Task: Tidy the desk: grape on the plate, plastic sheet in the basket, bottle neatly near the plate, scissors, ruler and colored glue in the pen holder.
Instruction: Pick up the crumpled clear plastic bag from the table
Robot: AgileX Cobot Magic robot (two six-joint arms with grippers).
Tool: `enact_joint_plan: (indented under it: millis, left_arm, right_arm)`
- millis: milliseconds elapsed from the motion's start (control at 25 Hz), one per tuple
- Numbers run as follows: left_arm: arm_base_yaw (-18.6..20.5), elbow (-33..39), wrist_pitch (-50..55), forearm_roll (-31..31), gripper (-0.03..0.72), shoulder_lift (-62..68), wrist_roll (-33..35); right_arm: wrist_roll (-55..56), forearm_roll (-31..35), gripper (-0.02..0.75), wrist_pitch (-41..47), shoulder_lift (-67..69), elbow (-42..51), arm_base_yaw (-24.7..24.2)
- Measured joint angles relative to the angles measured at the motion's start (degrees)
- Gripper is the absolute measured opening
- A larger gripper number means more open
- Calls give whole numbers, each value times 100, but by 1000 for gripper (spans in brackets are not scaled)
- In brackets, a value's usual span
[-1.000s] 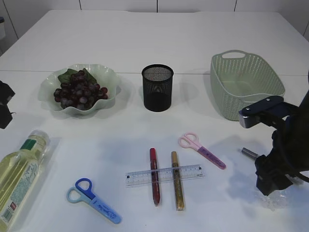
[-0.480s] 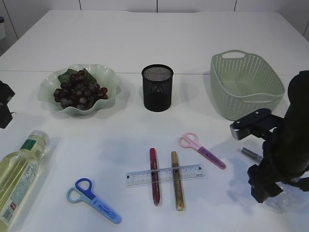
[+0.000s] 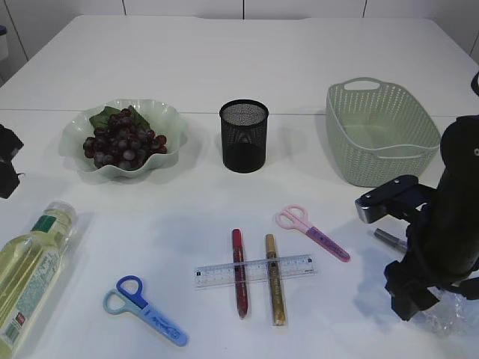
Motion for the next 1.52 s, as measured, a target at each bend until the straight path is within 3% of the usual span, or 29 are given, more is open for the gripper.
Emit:
enact_joint_plan:
  millis: [800, 1320, 1520]
  left_arm:
    - [0, 0, -33, 0, 288, 0, 10]
    - [0, 0, -104, -9, 288, 0, 10]
    - [0, 0, -111, -9, 281, 0, 10]
  right_arm:
    - [468, -398, 589, 533, -63, -11, 0]
    - [492, -411, 507, 441, -63, -11, 0]
    - [503, -411, 403, 441, -63, -11, 0]
